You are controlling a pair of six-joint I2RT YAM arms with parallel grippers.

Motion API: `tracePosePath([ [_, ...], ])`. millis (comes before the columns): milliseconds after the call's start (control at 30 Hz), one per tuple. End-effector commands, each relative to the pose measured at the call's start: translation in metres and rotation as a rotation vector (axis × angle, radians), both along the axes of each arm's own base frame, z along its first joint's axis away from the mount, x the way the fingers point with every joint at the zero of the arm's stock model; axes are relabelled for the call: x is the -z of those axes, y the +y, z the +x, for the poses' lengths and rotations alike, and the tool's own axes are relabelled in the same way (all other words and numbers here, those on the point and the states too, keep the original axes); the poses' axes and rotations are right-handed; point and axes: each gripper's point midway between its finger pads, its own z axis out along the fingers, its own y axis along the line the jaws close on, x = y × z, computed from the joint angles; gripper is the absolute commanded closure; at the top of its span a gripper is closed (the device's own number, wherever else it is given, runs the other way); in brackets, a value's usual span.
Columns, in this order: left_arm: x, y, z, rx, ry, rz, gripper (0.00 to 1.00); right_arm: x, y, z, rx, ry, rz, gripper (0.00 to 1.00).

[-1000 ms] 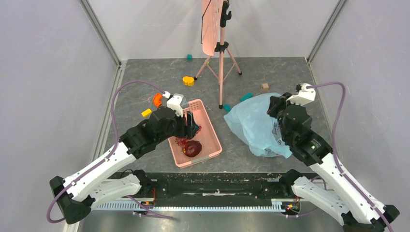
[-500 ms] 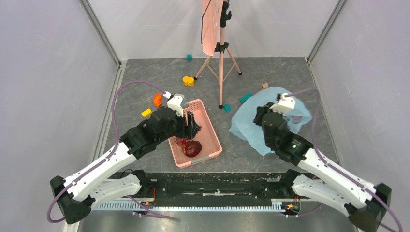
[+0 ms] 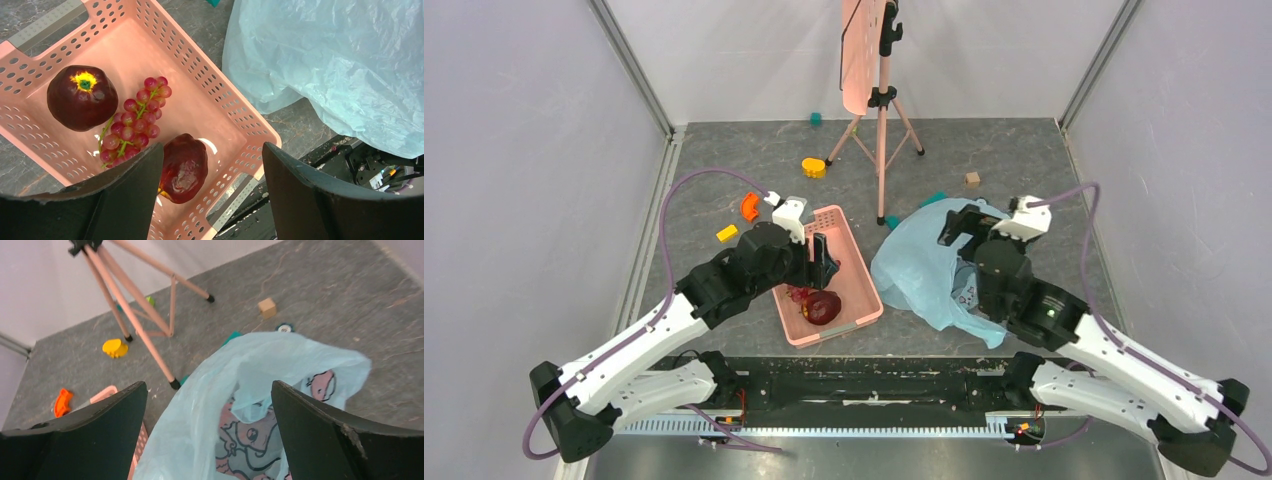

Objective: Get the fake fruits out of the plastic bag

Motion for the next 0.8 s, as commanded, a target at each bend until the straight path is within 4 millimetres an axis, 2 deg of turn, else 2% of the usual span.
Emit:
tracePosePath([
  [0, -0.009, -0.005, 0.005, -0.024, -0.007, -0.056, 0.20, -0.018, -0.043, -0.017, 0.114, -0.019, -0.035, 0.02],
  [200, -0.008, 0.001, 0.005, -0.032, -0.025, -0.032, 0.10, -0.011, -0.071, -0.039, 0.108, 0.040, -0.106, 0.02],
  [333, -0.007, 0.003, 0.005, -0.035, -0.029, -0.028, 0.01, -0.009, -0.071, -0.044, 0.060, 0.098, -0.169, 0.02],
  [400, -0.007, 0.004, 0.005, -0.039, -0.031, -0.027, 0.00, -0.009, -0.065, -0.043, 0.023, 0.130, -0.209, 0.02],
  [467, -0.006, 0.008, 0.004, -0.053, -0.031, -0.023, 0.00, -0.012, -0.057, -0.039, -0.016, 0.164, -0.250, 0.02],
  [600, -0.005, 0.014, 0.001, -0.070, -0.034, -0.032, 0.00, -0.005, -0.046, -0.014, -0.093, 0.245, -0.297, 0.02],
  [667, -0.003, 0.018, -0.001, -0.077, -0.032, -0.031, 0.00, -0.004, -0.047, 0.001, -0.148, 0.242, -0.270, 0.02],
  [767, 0.003, 0.024, -0.005, -0.082, -0.026, -0.015, 0.00, -0.005, -0.066, 0.020, -0.152, 0.246, -0.226, 0.02],
])
